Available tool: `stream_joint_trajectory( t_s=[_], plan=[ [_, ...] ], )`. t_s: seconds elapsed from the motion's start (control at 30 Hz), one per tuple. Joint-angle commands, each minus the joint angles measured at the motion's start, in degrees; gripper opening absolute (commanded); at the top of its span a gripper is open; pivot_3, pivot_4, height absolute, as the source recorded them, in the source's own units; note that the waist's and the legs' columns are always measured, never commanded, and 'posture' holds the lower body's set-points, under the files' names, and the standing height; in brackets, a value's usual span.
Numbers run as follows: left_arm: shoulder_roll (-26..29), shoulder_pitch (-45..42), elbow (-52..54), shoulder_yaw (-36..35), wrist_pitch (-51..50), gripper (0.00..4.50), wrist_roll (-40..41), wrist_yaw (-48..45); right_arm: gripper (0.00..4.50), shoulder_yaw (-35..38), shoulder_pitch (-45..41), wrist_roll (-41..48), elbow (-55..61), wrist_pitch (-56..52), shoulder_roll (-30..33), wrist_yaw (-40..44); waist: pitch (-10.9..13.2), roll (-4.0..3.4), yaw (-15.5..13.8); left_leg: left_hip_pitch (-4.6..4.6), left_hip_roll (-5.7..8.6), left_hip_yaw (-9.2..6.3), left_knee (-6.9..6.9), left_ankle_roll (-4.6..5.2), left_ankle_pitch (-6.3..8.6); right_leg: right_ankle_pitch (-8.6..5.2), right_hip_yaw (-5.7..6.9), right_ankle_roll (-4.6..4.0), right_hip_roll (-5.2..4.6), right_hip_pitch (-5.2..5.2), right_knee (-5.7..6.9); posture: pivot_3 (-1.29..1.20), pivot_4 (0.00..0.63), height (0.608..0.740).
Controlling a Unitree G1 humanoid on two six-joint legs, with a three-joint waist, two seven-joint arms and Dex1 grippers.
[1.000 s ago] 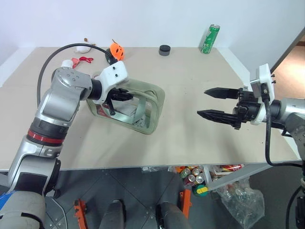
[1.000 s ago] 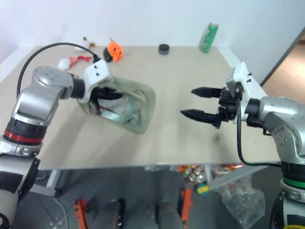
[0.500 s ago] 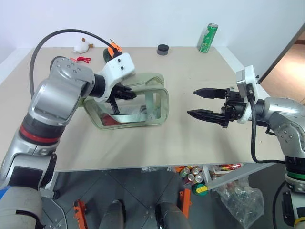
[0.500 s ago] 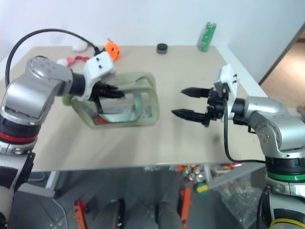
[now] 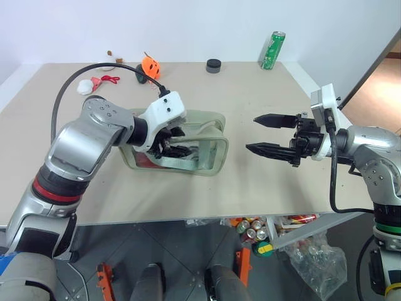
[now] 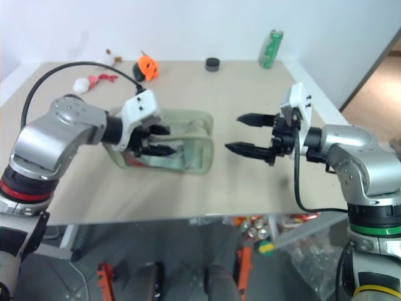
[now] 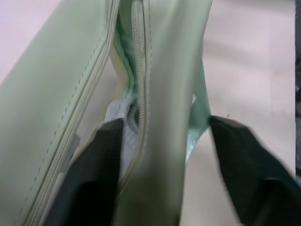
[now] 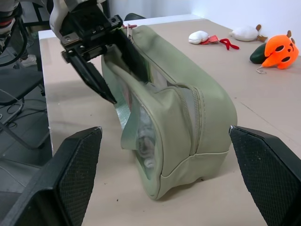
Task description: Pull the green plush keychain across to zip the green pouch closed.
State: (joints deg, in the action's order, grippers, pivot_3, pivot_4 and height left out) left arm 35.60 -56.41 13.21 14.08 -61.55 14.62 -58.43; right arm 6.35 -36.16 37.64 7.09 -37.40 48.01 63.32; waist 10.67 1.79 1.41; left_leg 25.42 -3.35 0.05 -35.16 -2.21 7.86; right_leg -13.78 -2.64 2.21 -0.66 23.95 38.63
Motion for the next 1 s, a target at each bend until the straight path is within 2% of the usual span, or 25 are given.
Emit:
stream_joint_trajectory(
  t_s=[0.03,0.1,0.17,0.23,0.4,0.63,0.73,1.0],
  plan=[
    [-3.6,-4.1,-3.0,-9.4,-2.7,3.32,5.9,2.5,4.50,1.0,-1.0,0.4,1.8,0.0,0.9,0.2,0.0,0.00,0.0,0.01,0.00,0.00,-0.04,0.01,0.00,0.01,0.00,0.01,0.00,0.00,0.01,0.00,0.150,0.740],
    [-5.7,-5.8,-5.6,-15.1,-3.5,3.32,9.5,3.9,4.50,1.1,-1.1,0.4,1.7,-0.1,1.0,0.4,0.0,0.01,0.0,0.05,0.00,0.00,-0.13,0.03,0.02,0.02,0.00,0.03,0.00,0.01,0.05,0.00,0.150,0.740],
    [-7.5,-8.2,-9.1,-25.6,-2.2,3.32,16.1,4.8,4.50,1.0,-1.4,0.5,1.6,-0.5,1.1,0.7,0.0,0.01,0.0,0.06,0.00,0.01,-0.17,0.04,0.03,0.03,-0.01,0.05,0.00,0.02,0.07,0.00,0.150,0.740],
    [-6.8,-8.4,-10.4,-31.7,-0.8,3.32,20.1,4.1,4.50,0.8,-1.6,0.5,1.3,-0.6,1.2,1.0,0.0,0.00,0.4,0.06,-0.01,0.01,-0.17,0.04,0.03,0.03,-0.01,0.05,0.01,0.02,0.07,0.00,0.150,0.740],
    [-0.3,1.3,-7.1,-36.1,2.8,3.32,24.8,-0.1,4.50,-0.9,-3.1,-0.7,-0.2,0.1,-0.9,0.3,0.0,-0.06,1.5,-0.21,-0.01,0.13,-0.05,0.10,0.07,-0.02,-0.19,0.01,0.02,-0.02,0.22,0.00,0.150,0.740],
    [6.3,21.4,-2.4,-42.9,3.4,3.32,31.0,-2.3,4.50,-6.2,-8.0,-6.7,-5.0,4.0,-7.0,-2.3,0.0,0.05,1.4,-0.27,-0.09,0.20,-0.16,0.09,0.07,0.02,-0.26,-0.06,0.06,-0.03,0.34,0.00,0.150,0.740],
    [7.9,28.3,-1.6,-45.9,5.0,3.32,32.2,-1.4,4.50,-8.1,-8.8,-8.1,-6.2,5.3,-8.3,-1.2,0.0,0.07,1.3,-0.24,-0.10,0.26,-0.15,0.09,0.07,-0.10,-0.30,-0.26,0.04,0.01,0.33,0.00,0.150,0.740],
    [9.6,38.0,-1.5,-57.2,5.2,3.32,38.3,2.8,4.50,-10.3,-9.3,-10.6,-9.2,7.9,-11.6,0.1,0.0,0.19,1.2,-0.22,-0.15,0.33,-0.15,0.06,0.09,-0.14,-0.26,-0.33,0.01,0.04,0.31,0.00,0.150,0.740]
  ],
)
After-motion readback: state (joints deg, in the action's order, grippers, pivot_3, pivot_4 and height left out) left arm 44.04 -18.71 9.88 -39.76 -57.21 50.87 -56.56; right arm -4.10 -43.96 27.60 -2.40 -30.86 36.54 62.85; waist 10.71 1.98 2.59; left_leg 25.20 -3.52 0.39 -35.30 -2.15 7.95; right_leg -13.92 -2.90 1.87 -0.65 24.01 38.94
